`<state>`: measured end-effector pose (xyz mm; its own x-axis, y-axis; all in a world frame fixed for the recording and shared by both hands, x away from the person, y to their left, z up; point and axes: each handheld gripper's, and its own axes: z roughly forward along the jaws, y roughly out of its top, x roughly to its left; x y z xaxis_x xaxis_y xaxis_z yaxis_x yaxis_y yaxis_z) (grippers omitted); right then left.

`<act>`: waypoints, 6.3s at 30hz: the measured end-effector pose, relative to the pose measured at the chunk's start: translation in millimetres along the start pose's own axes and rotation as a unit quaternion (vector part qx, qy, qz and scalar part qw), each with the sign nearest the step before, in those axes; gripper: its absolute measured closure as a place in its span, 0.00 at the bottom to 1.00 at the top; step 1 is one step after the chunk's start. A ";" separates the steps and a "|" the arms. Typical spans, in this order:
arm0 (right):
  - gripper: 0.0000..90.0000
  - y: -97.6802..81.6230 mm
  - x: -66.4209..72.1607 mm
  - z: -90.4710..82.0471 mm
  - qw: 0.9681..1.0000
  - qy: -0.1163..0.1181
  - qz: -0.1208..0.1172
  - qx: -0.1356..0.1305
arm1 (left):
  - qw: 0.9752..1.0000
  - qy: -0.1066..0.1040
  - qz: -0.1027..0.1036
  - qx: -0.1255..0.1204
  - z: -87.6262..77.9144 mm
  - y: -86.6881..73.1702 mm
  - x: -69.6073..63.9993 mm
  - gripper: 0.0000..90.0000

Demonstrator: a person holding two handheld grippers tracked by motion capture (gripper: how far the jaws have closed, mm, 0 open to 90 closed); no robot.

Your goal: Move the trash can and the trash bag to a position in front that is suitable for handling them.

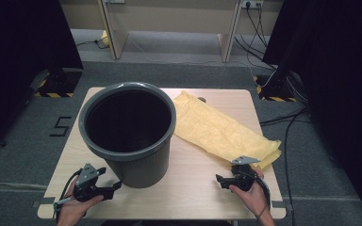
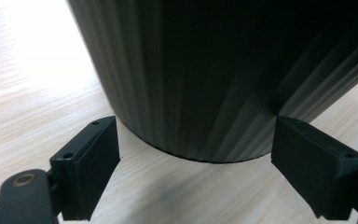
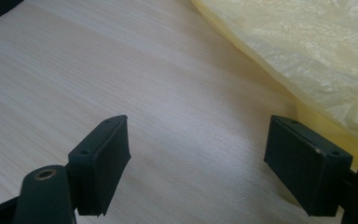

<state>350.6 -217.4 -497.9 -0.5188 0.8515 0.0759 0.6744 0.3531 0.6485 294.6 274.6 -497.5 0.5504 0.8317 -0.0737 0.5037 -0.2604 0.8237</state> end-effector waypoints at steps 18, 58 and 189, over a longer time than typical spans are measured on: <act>0.25 1.8 -4.6 -1.0 1.000 -0.004 0.004 -0.007 | 1.000 0.022 -0.006 -0.011 47.2 31.1 6.5 0.16; 0.29 60.3 13.9 24.0 0.997 -0.028 -0.001 -0.071 | 0.995 0.069 -0.020 0.063 48.7 4.1 40.0 0.16; 0.33 -35.6 -76.5 -41.5 0.995 -0.081 0.035 0.047 | 0.971 -0.161 0.163 0.063 144.6 59.7 -138.5 0.31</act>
<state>344.4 -311.2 -495.4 -0.3825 0.9239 -0.0090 0.7558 0.3185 0.5721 344.7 72.9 -519.4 0.8643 0.5029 -0.0091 0.3334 -0.5592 0.7591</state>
